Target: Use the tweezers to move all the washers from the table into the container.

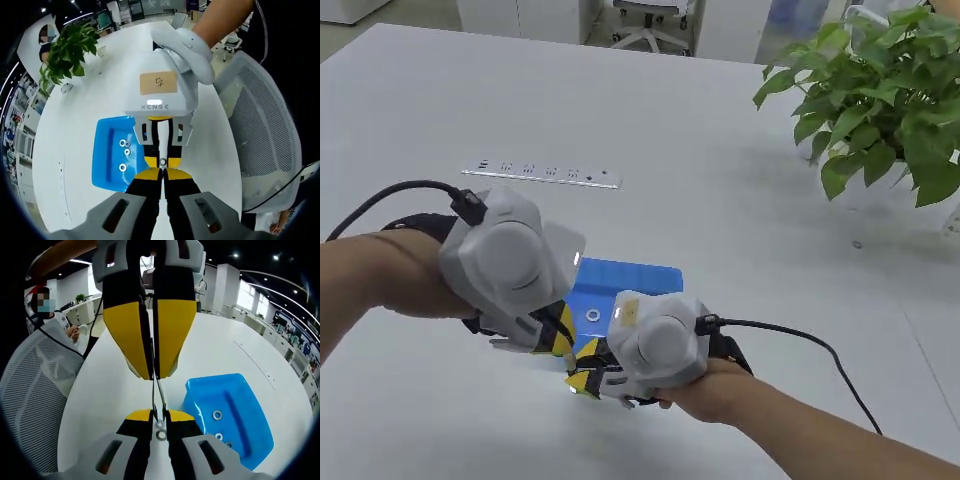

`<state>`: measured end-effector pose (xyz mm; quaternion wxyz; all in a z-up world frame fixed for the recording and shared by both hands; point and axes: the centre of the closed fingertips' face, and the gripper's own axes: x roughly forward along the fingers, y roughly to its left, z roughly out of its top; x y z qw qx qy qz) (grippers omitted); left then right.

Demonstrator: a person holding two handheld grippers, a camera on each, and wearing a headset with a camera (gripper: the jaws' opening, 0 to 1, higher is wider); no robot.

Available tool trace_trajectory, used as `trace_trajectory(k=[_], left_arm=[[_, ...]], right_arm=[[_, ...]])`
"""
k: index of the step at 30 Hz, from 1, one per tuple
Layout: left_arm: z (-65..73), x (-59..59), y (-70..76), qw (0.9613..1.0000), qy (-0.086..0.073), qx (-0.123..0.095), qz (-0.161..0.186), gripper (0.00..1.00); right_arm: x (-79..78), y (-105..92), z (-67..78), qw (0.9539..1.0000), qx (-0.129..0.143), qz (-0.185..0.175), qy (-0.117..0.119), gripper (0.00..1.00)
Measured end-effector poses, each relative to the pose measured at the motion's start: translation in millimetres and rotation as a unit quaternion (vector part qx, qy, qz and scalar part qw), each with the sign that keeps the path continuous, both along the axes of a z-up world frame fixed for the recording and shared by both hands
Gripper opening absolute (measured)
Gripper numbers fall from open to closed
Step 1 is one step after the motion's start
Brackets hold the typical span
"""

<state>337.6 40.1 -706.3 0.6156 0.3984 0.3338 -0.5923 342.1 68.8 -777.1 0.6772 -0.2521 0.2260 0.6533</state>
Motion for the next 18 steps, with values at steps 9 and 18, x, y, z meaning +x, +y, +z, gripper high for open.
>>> trace_trajectory(k=[9, 18], left_arm=[[-6.8, -1.2, 1.1, 1.0, 0.006, -0.004, 0.005, 0.05], [-13.4, -1.2, 1.3, 0.9999, 0.013, -0.004, 0.005, 0.05]], right_arm=[[-2.2, 0.0, -6.8, 1.0, -0.003, 0.0, 0.008, 0.12], [-2.9, -1.1, -13.3, 0.9999, -0.006, 0.0, 0.014, 0.12]])
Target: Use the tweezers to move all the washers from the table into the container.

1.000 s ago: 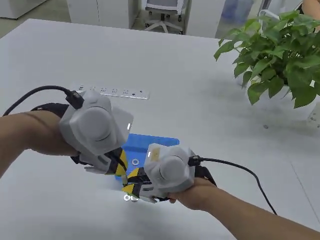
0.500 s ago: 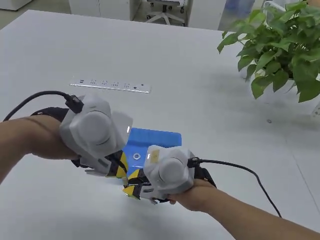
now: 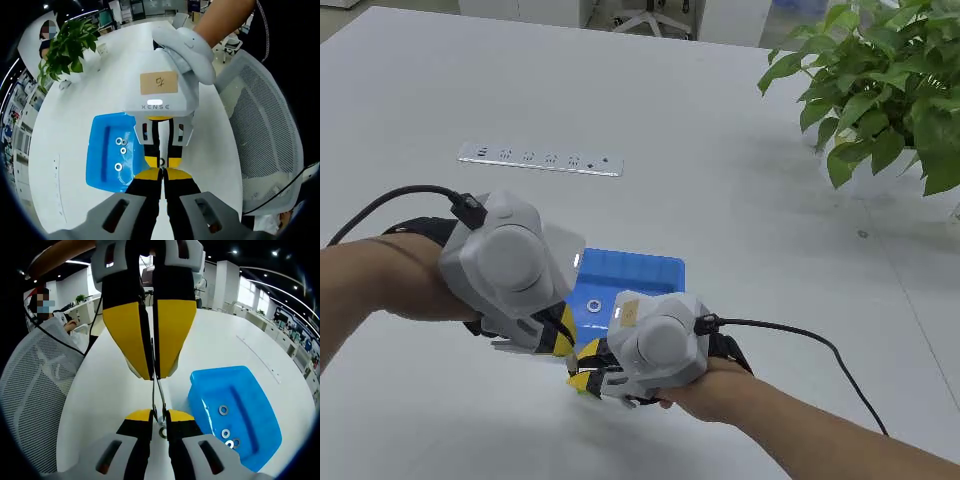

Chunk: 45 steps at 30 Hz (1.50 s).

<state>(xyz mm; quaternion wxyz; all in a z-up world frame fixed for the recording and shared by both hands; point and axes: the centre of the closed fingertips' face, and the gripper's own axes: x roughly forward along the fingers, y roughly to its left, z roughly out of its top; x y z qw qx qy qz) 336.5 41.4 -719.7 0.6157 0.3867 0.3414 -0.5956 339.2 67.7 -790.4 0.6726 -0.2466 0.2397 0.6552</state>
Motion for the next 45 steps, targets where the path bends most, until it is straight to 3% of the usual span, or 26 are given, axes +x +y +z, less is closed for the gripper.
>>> trace_trajectory(k=[18, 34, 45], left_arm=[[-0.6, 0.1, -1.2, 1.0, 0.0, 0.001, -0.001, 0.05], [-0.5, 3.2, -0.8, 0.9999, 0.01, -0.001, 0.008, 0.05], [-0.9, 4.4, -1.9, 0.9999, 0.011, -0.004, 0.008, 0.05]], right_arm=[[-2.2, 1.0, -2.5, 1.0, 0.002, -0.001, 0.006, 0.12], [-2.9, 0.7, -2.5, 1.0, 0.002, -0.002, 0.008, 0.15], [0.7, 0.9, -3.1, 0.9999, -0.001, -0.009, 0.007, 0.1]])
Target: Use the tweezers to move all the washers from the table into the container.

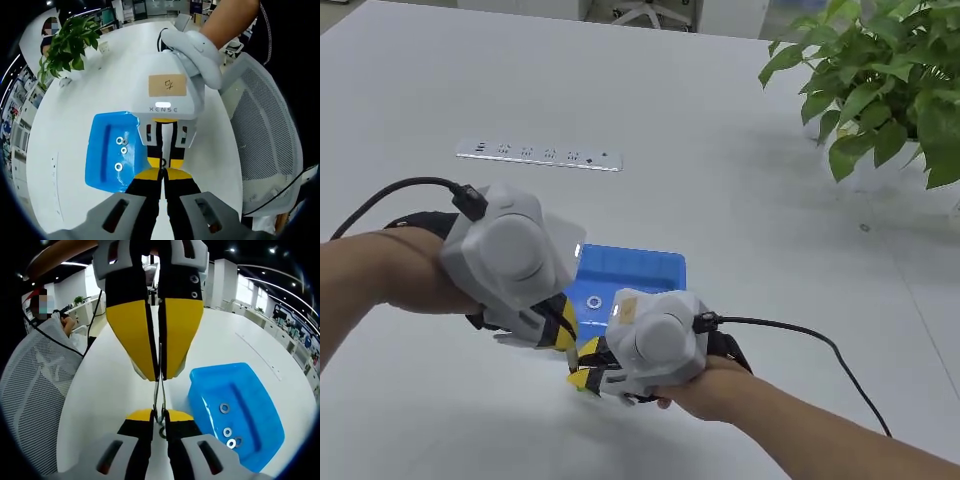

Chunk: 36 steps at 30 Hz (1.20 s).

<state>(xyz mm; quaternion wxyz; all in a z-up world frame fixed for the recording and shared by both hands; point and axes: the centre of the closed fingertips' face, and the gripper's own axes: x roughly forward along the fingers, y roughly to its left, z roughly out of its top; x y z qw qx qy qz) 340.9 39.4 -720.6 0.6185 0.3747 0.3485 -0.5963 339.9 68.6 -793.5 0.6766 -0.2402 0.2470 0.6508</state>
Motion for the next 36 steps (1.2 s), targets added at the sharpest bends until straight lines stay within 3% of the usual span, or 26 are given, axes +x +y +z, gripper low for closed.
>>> trace_trajectory(k=[19, 36], left_arm=[[0.5, -1.3, 0.5, 1.0, -0.005, 0.004, -0.005, 0.05], [20.4, -5.6, 3.9, 0.9999, -0.01, 0.005, -0.002, 0.05]], right_arm=[[-0.8, 0.4, 1.1, 1.0, -0.001, -0.006, 0.001, 0.09], [-4.6, 3.3, 21.5, 1.0, 0.003, 0.0, -0.008, 0.09]])
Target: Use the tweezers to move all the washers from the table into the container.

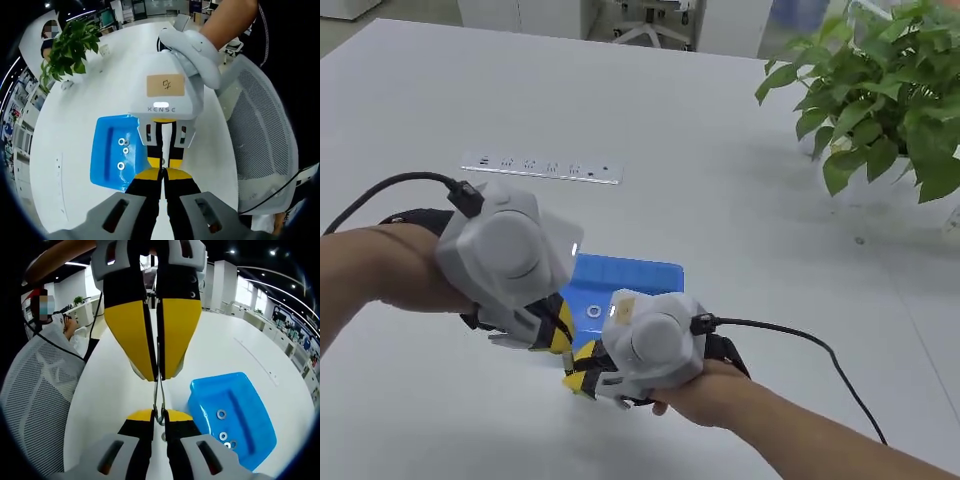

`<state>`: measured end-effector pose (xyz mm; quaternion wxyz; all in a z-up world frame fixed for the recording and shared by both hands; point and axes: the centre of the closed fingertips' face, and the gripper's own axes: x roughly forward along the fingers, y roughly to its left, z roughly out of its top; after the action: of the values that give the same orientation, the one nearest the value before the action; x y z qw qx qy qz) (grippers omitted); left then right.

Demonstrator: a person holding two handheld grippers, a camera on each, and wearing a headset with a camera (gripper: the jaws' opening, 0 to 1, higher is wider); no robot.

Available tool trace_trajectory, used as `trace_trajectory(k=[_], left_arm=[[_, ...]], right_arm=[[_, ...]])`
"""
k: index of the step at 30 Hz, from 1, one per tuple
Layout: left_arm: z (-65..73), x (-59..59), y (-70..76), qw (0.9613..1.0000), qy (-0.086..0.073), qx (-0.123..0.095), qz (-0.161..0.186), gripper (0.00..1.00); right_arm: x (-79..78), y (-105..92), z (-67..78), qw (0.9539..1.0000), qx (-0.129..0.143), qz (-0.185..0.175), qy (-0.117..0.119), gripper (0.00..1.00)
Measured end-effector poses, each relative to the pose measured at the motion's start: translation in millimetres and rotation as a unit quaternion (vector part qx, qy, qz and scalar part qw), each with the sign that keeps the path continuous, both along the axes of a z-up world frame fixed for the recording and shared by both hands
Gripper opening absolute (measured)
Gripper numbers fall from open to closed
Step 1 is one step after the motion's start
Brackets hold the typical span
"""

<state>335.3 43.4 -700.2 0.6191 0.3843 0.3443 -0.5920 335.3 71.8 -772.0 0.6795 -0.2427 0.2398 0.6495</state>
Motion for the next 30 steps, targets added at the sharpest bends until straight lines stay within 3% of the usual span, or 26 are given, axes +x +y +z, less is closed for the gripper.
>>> trace_trajectory(k=[15, 30], left_arm=[[27.9, 1.0, -5.4, 0.9999, -0.012, 0.002, -0.007, 0.05], [51.0, 12.8, -15.5, 0.9996, -0.024, 0.005, -0.015, 0.05]], right_arm=[[4.4, -4.0, 27.7, 0.9999, 0.0, 0.0, -0.016, 0.09], [19.0, -11.4, 50.6, 0.9996, 0.001, -0.004, -0.027, 0.09]])
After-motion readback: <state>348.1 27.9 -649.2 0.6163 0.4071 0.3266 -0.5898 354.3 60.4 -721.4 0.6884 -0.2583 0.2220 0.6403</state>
